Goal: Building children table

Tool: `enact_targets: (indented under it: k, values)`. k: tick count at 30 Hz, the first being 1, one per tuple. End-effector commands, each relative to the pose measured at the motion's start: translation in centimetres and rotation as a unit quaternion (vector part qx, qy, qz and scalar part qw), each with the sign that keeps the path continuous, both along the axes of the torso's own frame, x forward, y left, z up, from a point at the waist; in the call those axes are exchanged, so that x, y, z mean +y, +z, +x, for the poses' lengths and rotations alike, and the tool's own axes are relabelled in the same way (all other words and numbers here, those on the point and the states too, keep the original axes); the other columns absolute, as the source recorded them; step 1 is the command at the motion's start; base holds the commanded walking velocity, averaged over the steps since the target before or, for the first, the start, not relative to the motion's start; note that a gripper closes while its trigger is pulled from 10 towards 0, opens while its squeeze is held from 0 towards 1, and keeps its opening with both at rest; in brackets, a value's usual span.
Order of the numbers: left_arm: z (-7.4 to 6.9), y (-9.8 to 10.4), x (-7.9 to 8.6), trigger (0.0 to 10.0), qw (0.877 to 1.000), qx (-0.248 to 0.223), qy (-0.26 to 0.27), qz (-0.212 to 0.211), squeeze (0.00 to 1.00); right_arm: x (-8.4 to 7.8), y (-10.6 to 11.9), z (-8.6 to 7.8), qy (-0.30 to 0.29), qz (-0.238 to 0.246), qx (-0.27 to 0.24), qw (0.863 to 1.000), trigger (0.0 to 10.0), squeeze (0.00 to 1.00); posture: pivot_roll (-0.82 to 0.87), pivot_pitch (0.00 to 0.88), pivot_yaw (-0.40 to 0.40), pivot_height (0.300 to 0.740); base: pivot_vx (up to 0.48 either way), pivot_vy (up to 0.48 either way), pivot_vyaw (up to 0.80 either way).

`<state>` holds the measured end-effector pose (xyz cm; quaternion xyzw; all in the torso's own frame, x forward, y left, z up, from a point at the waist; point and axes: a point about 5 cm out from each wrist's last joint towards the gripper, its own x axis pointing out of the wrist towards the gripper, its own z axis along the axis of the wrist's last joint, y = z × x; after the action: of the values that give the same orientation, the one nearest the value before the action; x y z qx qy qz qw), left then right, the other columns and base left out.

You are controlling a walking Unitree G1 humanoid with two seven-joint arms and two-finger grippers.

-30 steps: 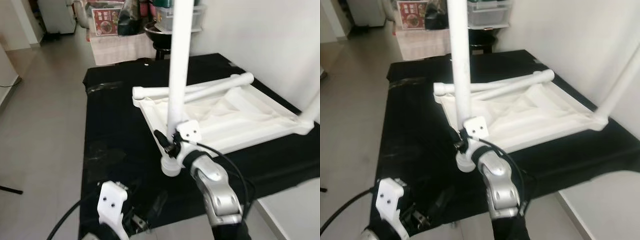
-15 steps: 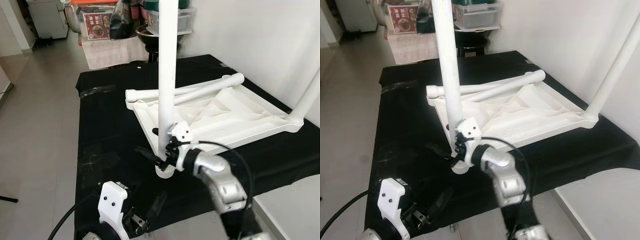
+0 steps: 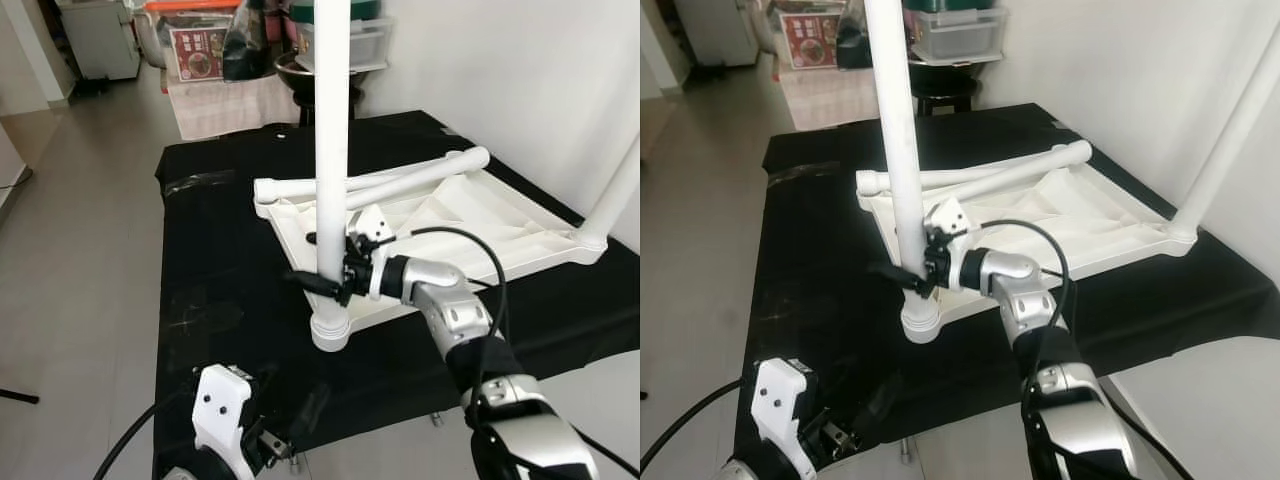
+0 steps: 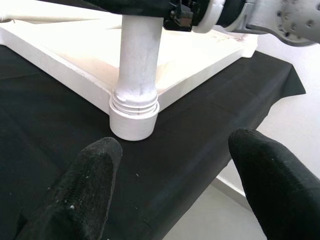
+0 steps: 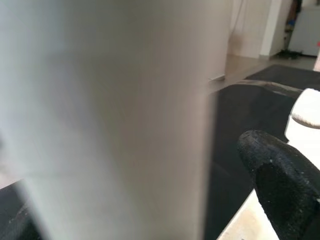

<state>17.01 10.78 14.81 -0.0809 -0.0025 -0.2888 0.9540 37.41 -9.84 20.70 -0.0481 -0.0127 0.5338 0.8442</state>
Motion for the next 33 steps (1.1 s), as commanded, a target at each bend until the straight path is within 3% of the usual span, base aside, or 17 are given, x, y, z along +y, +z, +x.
enact_targets:
  k: [1,8,14,16,17,18,19,20,22,23,24,25,26,30,31,32,33]
  values:
    - [-0.4,0.2,-0.2,10.0,1.000,0.000,-0.002,0.003,0.00,-0.1,-0.1,0.0,0.014,0.007,0.010,1.000,0.0,0.00,0.10,0.129,-0.003,0.740,0.000,0.000,0.00]
    - [-0.6,0.4,-0.4,10.0,1.000,0.001,0.000,0.002,0.00,-0.3,-0.4,-0.2,0.053,0.009,0.016,0.998,0.0,0.00,0.10,0.140,-0.018,0.740,0.000,0.000,0.00]
    - [-0.6,0.4,-0.6,10.0,1.000,-0.001,0.001,0.001,0.00,-0.9,-1.1,-0.1,0.023,-0.004,0.004,1.000,0.0,0.00,0.09,0.146,-0.029,0.740,0.000,0.000,0.00]
    - [-0.6,0.4,-0.6,10.0,1.000,-0.001,0.002,0.000,0.00,-1.3,-1.8,-0.2,-0.010,-0.017,-0.002,1.000,0.0,0.00,0.09,0.148,-0.035,0.740,0.000,0.000,0.00]
    - [-0.6,0.4,-0.6,10.0,1.000,-0.002,0.002,0.000,0.00,-1.7,-2.9,-0.6,-0.074,-0.027,0.001,0.997,0.0,0.00,0.08,0.149,-0.040,0.740,0.000,0.000,0.00]
    - [-0.6,0.5,-0.5,10.0,1.000,-0.002,0.003,-0.001,0.00,-2.8,-3.4,-0.5,-0.278,-0.033,-0.031,0.960,0.0,0.00,0.07,0.152,-0.039,0.740,0.000,0.000,0.00]
    - [-0.6,0.5,-0.5,10.0,1.000,-0.002,0.003,-0.001,0.00,-2.8,-3.4,-0.5,-0.278,-0.033,-0.031,0.960,0.0,0.00,0.07,0.152,-0.039,0.740,0.000,0.000,0.00]
    - [-0.6,0.5,-0.4,10.0,1.000,-0.002,0.003,-0.001,0.00,-1.4,-5.3,-3.6,-0.320,-0.043,-0.006,0.946,0.0,0.00,0.05,0.154,-0.040,0.740,0.000,0.000,0.00]
    - [-0.6,0.5,-0.4,10.0,1.000,-0.002,0.003,-0.001,0.00,-1.4,-5.3,-3.6,-0.320,-0.043,-0.006,0.946,0.0,0.00,0.05,0.154,-0.040,0.740,0.000,0.000,0.00]
    - [-0.5,0.5,-0.3,10.0,1.000,-0.003,0.003,-0.001,0.00,-0.9,-5.5,-6.1,-0.380,-0.031,0.000,0.925,0.0,0.00,0.05,0.153,-0.033,0.740,0.000,0.000,0.00]
    - [-0.5,0.5,-0.3,10.0,1.000,-0.003,0.003,-0.001,0.00,-0.9,-5.5,-6.1,-0.380,-0.031,0.000,0.925,0.0,0.00,0.05,0.153,-0.033,0.740,0.000,0.000,0.00]
    - [-0.4,0.4,-0.2,10.0,1.000,-0.002,0.001,-0.001,0.00,0.5,-5.3,-7.5,-0.374,-0.021,-0.003,0.927,0.0,0.00,0.04,0.126,-0.025,0.740,0.000,0.000,0.00]
    - [-0.2,0.3,-0.3,10.0,1.000,-0.002,-0.002,-0.001,0.00,1.6,-5.2,-7.9,-0.344,-0.011,0.001,0.939,0.0,0.00,0.05,0.121,-0.032,0.740,0.000,0.000,0.00]
    - [0.0,0.2,-0.3,10.0,1.000,-0.001,-0.004,0.000,0.00,2.4,-5.6,-7.0,-0.324,-0.002,0.015,0.946,0.0,0.00,0.06,0.120,-0.045,0.740,0.000,0.000,0.00]
    - [0.1,0.3,-0.2,10.0,1.000,-0.002,-0.002,0.000,0.00,2.7,-5.7,-6.7,-0.319,0.001,0.024,0.947,2.0,0.00,0.06,0.117,-0.044,0.740,0.000,0.000,0.00]
    - [0.1,0.3,-0.1,10.0,1.000,-0.004,0.005,0.000,0.00,3.2,-5.6,-6.6,-0.303,0.010,0.031,0.952,10.0,0.00,0.06,0.113,-0.043,0.740,0.000,0.000,0.00]
    - [0.1,0.3,-0.1,10.0,1.000,-0.004,0.005,0.000,0.00,3.2,-5.6,-6.6,-0.303,0.010,0.031,0.952,10.0,0.00,0.06,0.113,-0.043,0.740,0.000,0.000,0.00]
